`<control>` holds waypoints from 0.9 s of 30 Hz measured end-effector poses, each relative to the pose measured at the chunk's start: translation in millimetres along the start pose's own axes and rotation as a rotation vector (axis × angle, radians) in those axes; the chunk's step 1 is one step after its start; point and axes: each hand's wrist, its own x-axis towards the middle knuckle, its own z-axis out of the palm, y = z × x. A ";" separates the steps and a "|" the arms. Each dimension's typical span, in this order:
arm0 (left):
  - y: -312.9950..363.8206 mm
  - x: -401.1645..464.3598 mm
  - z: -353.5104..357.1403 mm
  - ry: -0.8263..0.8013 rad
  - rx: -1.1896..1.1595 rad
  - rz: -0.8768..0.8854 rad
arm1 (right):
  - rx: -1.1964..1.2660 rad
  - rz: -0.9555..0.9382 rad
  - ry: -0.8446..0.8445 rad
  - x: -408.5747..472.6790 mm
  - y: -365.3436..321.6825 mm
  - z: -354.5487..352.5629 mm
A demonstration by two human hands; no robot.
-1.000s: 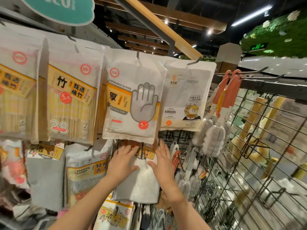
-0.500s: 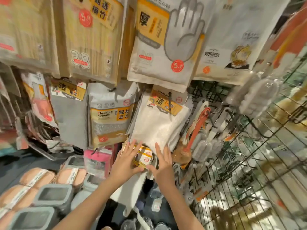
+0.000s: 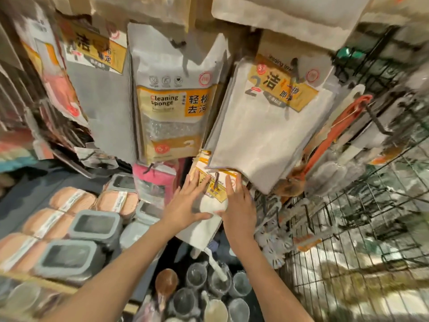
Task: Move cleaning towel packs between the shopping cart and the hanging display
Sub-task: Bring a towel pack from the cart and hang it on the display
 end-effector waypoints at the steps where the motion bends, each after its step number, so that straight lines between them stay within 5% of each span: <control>1: -0.8 2.9 1.0 -0.004 -0.014 -0.001 | -0.007 0.024 -0.021 1.6 -0.6 1.4; 10: -7.2 18.2 -0.4 -0.010 -0.100 0.036 | 0.483 0.140 -0.100 9.6 -21.1 15.6; 20: -17.1 45.4 8.8 -0.003 -0.129 0.054 | 0.396 0.182 -0.240 39.5 0.5 19.5; 27: -26.5 63.8 12.3 -0.064 -0.095 -0.027 | 0.376 0.175 -0.185 54.3 7.0 27.7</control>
